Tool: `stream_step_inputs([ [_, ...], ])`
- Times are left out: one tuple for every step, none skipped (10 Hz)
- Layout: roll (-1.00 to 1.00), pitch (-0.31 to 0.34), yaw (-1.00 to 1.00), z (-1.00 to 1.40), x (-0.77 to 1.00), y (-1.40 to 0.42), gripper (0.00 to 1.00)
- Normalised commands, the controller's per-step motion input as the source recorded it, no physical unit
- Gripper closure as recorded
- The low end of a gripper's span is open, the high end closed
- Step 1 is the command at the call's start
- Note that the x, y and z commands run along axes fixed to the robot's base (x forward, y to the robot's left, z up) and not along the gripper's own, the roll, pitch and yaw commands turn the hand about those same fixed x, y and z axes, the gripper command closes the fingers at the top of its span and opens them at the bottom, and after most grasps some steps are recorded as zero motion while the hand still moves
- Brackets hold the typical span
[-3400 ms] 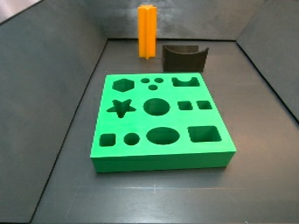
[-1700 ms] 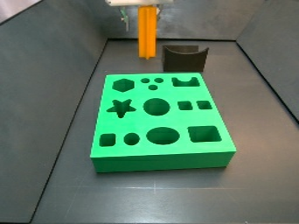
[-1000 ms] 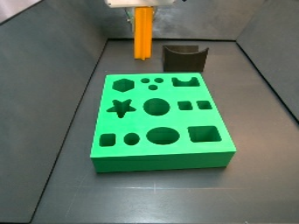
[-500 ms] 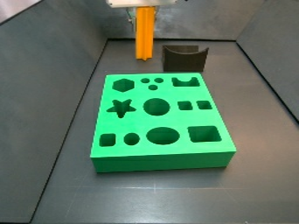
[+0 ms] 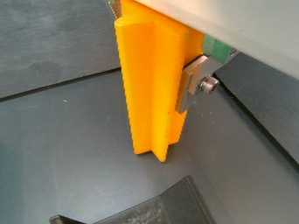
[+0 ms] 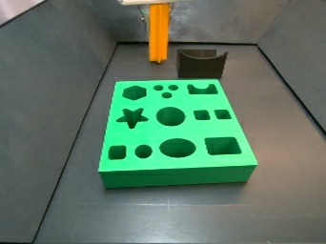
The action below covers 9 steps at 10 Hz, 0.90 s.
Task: Pick up the star object. Move up. Move to above the board. Insert the star object.
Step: Move up, then move to above the board.
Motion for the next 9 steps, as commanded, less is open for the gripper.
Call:
stream_step_inputs([
  [0.00,0.000,0.00,0.83,0.00,0.00,1.00],
  [0.00,0.018,0.04,0.85,-0.02,0.06,1.00],
  [-0.01,0.039,0.04,0.78,-0.03,0.04,1.00],
  [-0.03,0.042,0.03,0.54,-0.02,0.02,1.00],
  [-0.04,0.045,0.03,0.42,-0.01,0.01,1.00],
  [-0.06,0.047,0.02,0.19,0.00,0.00,1.00],
  [-0.18,-0.111,0.30,1.00,-0.28,0.26,1.00],
  [-0.18,-0.109,0.29,1.00,-0.28,0.27,1.00],
  [-0.18,-0.109,0.21,1.00,-0.27,0.23,1.00],
])
